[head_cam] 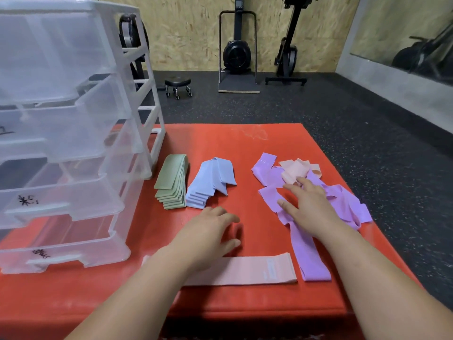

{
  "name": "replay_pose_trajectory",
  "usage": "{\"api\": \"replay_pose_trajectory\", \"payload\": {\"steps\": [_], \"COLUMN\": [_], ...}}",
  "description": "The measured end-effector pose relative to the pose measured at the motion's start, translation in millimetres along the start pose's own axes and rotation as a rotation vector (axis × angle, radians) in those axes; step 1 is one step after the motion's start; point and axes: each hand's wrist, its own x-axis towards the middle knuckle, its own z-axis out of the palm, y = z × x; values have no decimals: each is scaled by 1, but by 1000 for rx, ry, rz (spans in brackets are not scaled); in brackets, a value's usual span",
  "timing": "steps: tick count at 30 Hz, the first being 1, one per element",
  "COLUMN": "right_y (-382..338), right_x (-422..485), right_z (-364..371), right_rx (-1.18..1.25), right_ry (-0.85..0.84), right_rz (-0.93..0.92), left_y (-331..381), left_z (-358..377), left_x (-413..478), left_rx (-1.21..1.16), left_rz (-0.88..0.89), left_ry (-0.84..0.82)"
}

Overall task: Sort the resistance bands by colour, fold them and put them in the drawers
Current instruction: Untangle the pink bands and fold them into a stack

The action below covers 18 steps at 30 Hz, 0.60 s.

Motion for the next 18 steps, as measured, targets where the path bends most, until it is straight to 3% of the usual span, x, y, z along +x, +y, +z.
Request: {"api": "replay_pose_trajectory", "payload": {"steps": [7,10,15,18], "right_y": [1,-3,-23,-32], "right_x": [19,15,-13,-39], "right_z": [14,7,-41,-66], "right_rx": [-73,8,352,693], "right_ry": [-8,96,457,527], "right_rz": [102,72,-4,41], "left_y": [5,10,18,28], "left_z": [6,-1,-15,-24], "left_x": [4,-2,-18,-24], "left_rx": [104,84,37,-17], "left_rz": [8,4,-14,-30], "left_ry": [-28,-69,-82,-39]}}
